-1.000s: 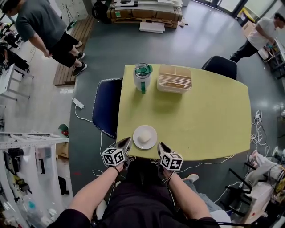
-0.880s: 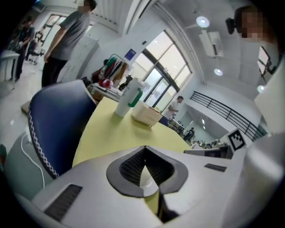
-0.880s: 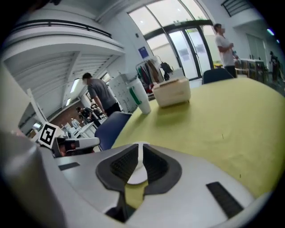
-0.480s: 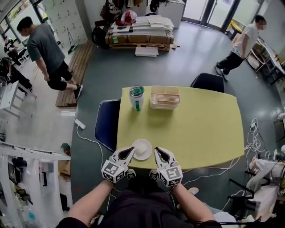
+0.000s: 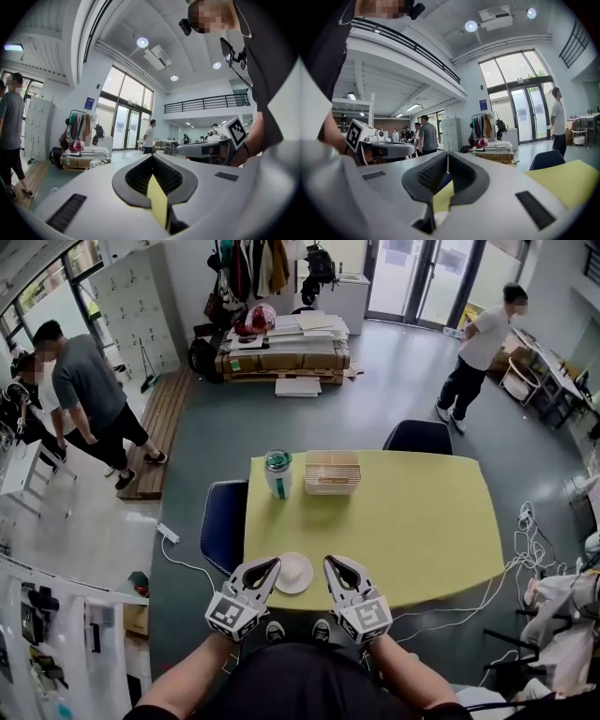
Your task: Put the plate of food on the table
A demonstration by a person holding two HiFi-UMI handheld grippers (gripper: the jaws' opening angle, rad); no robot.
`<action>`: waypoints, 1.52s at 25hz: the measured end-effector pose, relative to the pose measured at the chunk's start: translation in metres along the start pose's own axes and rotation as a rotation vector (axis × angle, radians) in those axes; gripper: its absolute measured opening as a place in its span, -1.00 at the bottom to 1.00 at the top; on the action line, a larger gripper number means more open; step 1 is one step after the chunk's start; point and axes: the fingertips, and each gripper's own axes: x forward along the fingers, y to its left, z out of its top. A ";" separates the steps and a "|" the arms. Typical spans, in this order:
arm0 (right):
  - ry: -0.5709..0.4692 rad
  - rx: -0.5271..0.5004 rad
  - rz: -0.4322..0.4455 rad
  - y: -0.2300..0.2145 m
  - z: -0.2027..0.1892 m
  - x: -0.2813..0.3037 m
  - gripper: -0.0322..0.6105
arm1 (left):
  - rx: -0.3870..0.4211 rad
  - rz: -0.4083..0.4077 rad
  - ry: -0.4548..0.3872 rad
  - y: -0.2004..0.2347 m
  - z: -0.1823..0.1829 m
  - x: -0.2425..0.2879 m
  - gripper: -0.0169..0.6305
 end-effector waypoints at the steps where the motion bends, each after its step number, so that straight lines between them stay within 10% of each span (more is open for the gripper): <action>1: -0.009 -0.006 -0.001 0.001 0.005 -0.004 -0.83 | 0.000 -0.002 -0.009 -0.003 0.004 -0.001 -0.92; 15: -0.083 -0.026 -0.031 0.000 0.050 -0.021 -0.86 | 0.021 0.006 -0.097 -0.013 0.061 -0.005 -0.92; 38: -0.053 0.005 -0.021 0.010 0.037 -0.018 -0.86 | 0.022 -0.002 -0.090 -0.016 0.047 -0.019 -0.92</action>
